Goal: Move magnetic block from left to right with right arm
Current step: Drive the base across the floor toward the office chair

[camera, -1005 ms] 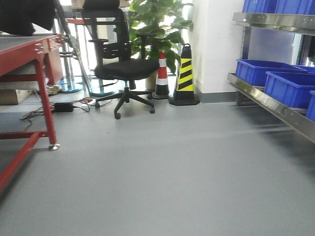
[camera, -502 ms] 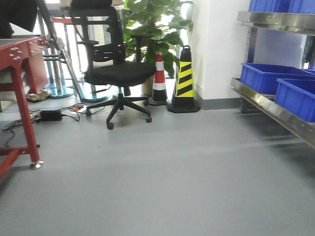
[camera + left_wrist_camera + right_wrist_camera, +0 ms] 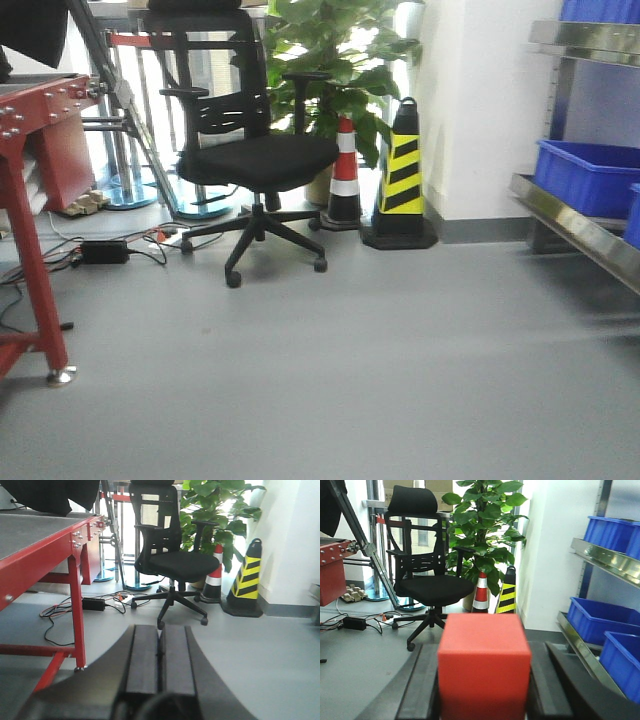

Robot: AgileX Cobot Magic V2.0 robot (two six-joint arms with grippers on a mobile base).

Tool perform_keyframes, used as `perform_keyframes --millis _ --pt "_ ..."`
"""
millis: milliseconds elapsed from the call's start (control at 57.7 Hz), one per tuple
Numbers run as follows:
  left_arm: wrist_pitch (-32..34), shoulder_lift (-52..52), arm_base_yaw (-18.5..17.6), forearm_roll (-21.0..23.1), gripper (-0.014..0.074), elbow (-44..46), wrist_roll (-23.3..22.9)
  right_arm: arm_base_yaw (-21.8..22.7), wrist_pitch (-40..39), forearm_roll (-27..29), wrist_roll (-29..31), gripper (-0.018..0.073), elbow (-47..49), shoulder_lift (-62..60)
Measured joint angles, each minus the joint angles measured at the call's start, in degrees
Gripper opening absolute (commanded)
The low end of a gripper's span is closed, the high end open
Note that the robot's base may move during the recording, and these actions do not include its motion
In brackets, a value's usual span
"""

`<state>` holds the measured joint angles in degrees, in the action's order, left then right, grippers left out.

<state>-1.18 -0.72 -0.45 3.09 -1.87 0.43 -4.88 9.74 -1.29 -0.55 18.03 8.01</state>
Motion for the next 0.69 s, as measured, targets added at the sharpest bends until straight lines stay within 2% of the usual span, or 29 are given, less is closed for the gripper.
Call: perform_keyframes --millis 693 --pt "0.0 0.0 0.0 0.0 -0.0126 0.0 0.0 0.0 0.2 0.0 0.0 0.0247 0.0 0.0"
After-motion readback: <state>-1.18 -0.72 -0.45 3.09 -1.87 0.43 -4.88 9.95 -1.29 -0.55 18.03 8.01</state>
